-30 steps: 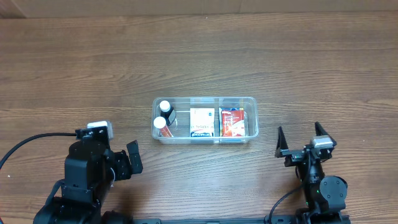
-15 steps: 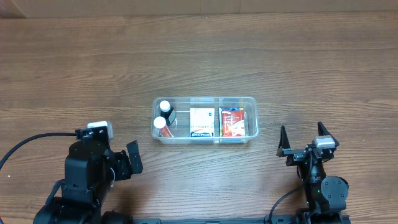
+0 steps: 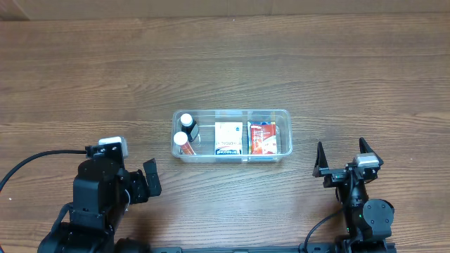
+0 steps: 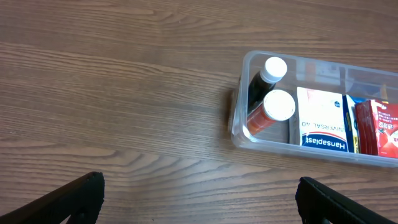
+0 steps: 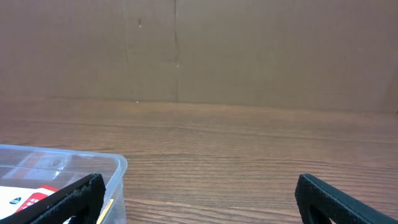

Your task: Pack container

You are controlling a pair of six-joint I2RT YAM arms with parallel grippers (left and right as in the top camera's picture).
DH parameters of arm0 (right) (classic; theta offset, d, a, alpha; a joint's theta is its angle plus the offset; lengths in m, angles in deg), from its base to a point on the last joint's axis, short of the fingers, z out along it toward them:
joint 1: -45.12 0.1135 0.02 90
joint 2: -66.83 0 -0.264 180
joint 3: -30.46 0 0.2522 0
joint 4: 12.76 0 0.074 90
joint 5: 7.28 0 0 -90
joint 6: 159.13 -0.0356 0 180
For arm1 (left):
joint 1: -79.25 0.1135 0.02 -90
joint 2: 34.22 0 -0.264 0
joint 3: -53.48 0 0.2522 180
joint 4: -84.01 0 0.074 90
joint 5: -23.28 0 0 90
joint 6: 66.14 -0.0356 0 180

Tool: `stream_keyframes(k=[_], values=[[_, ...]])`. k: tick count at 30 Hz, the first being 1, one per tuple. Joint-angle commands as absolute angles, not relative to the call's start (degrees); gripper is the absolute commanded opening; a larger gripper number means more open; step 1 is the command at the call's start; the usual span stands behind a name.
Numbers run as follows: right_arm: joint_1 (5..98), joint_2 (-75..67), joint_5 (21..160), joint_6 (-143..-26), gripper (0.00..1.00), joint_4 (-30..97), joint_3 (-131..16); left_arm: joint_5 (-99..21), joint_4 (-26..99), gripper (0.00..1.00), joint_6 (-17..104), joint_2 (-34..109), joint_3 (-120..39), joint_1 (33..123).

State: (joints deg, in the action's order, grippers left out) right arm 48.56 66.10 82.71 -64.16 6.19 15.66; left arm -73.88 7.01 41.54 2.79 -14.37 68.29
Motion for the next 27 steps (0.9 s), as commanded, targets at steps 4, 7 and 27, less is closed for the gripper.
stream_keyframes(k=[4, 7, 27], values=[[48.4, 66.7, 82.9, -63.7, 1.00, 5.8, 16.2, -74.8, 5.0, 1.00, 41.2, -1.0, -12.3, 71.5], [48.4, 66.7, 82.9, -63.7, 1.00, 5.8, 16.2, -75.0, 6.7, 1.00, 40.2, -6.8, -7.4, 73.0], [48.4, 66.7, 82.9, -63.7, 1.00, 5.8, 16.2, -63.2, 66.2, 1.00, 19.6, -33.5, 39.4, 80.0]])
